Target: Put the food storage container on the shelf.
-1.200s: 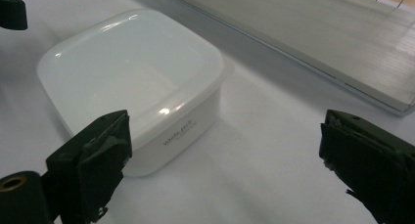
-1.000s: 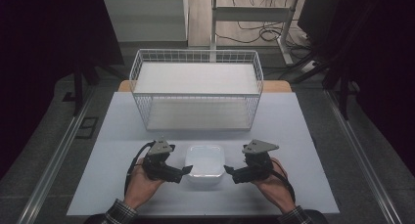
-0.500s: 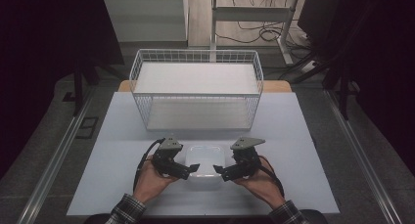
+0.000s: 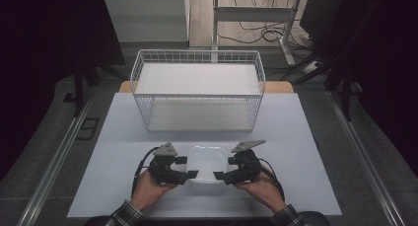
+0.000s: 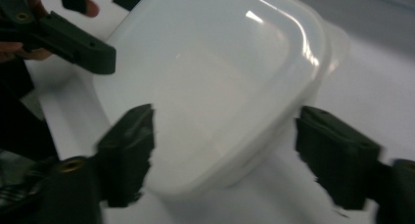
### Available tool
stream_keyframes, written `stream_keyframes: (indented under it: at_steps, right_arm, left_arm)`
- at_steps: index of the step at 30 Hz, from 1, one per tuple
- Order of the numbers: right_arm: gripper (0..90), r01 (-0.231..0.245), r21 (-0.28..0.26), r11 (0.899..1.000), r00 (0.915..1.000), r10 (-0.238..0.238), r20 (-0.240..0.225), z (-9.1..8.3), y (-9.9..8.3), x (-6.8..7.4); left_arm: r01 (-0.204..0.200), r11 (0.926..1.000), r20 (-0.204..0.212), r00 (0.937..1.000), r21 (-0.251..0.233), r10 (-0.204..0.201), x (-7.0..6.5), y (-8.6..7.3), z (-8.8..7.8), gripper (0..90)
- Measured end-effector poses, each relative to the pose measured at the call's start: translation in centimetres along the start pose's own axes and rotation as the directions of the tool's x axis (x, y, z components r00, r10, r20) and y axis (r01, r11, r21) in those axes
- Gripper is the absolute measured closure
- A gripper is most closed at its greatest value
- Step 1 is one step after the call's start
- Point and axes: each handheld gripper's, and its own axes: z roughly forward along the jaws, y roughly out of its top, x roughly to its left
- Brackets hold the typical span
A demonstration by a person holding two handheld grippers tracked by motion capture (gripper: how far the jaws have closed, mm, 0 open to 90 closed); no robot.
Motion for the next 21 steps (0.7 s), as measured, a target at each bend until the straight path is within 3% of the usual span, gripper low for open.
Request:
stream_keyframes:
  at_steps: [1, 4, 5, 8, 10, 13, 15, 17, 18, 21]
  right_arm:
    - [30.7, -0.028, 0.003, 1.000, 0.9996, 0.028, -0.004, -0.3, -0.1, 0.0]
    - [39.1, -0.043, -0.008, 0.999, 0.9990, 0.043, -0.009, -0.7, -0.3, 0.0]
    - [49.4, -0.058, -0.016, 0.998, 0.9983, 0.058, -0.008, -1.3, -0.5, -0.1]
    - [60.5, -0.074, -0.046, 0.996, 0.9971, 0.074, 0.015, -2.0, -0.5, 0.1]
    - [61.7, -0.078, -0.053, 0.996, 0.9965, 0.079, 0.025, -2.1, -0.5, 0.2]
    - [65.6, -0.107, -0.074, 0.991, 0.9920, 0.112, 0.058, -2.2, -0.5, 0.6]
    - [73.9, -0.121, -0.112, 0.986, 0.9889, 0.130, 0.072, -2.5, -0.6, 0.6]
    - [77.3, -0.120, -0.126, 0.985, 0.9878, 0.131, 0.083, -2.6, -0.6, 0.7]
    - [77.4, -0.095, -0.129, 0.987, 0.9879, 0.110, 0.110, -2.3, -0.8, 0.8]
    - [77.6, -0.096, -0.149, 0.984, 0.9872, 0.113, 0.112, -2.2, -0.8, 0.7]
  left_arm:
    - [0.013, 0.9999, -0.005, 0.9999, -0.008, -0.013, -0.1, -0.2, -0.5, 39.5]
    - [0.027, 0.9996, -0.006, 0.9996, -0.004, -0.027, -0.2, -0.3, -0.8, 44.1]
    - [0.038, 0.9993, -0.009, 0.9992, -0.002, -0.038, -0.2, -0.2, -1.0, 49.0]
    - [0.058, 0.9981, -0.022, 0.9981, -0.020, -0.058, -0.4, -0.2, -1.4, 59.1]
    - [0.055, 0.9982, -0.038, 0.9977, -0.023, -0.056, -0.7, -0.2, -1.5, 60.3]
    - [0.082, 0.9957, -0.063, 0.9944, -0.043, -0.085, -0.8, -0.1, -1.5, 63.6]
    - [0.098, 0.9930, -0.075, 0.9919, -0.066, -0.102, -0.8, -0.1, -1.7, 71.8]
    - [0.099, 0.9921, -0.099, 0.9894, -0.077, -0.106, -0.8, -0.1, -1.8, 77.8]
    - [0.091, 0.9920, -0.124, 0.9871, -0.087, -0.102, -0.9, -0.1, -1.7, 78.0]
    - [0.098, 0.9906, -0.123, 0.9863, -0.096, -0.110, -0.8, -0.1, -1.7, 78.3]
